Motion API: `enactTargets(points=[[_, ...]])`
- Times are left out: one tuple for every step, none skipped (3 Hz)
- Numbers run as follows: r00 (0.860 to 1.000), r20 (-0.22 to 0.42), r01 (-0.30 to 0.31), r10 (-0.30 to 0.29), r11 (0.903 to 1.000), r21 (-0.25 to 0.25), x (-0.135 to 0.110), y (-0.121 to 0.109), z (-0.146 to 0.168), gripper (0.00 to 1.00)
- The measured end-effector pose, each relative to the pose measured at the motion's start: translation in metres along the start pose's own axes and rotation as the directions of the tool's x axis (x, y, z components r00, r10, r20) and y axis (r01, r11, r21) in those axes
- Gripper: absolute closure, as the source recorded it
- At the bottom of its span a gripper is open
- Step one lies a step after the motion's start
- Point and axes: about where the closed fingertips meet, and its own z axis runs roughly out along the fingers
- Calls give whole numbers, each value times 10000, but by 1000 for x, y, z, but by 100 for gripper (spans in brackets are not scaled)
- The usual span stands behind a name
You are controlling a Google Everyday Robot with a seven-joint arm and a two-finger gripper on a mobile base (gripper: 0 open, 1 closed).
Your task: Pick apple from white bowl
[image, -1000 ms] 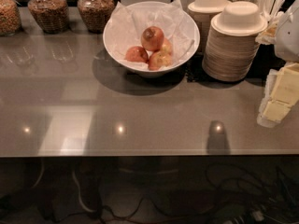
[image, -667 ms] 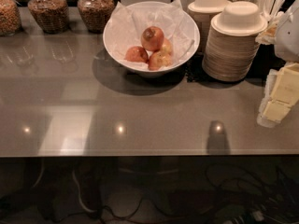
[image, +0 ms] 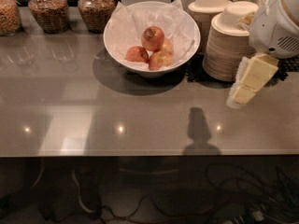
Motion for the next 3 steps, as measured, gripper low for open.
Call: enactTargets(points=[[9943, 1016, 250, -307, 9981, 566, -38, -35, 23, 0], [9837, 1696, 434, -598, 9942, 987, -73, -69, 49, 0], [9770, 2032, 389, -639, 9914, 1249, -98, -100, 76, 0]])
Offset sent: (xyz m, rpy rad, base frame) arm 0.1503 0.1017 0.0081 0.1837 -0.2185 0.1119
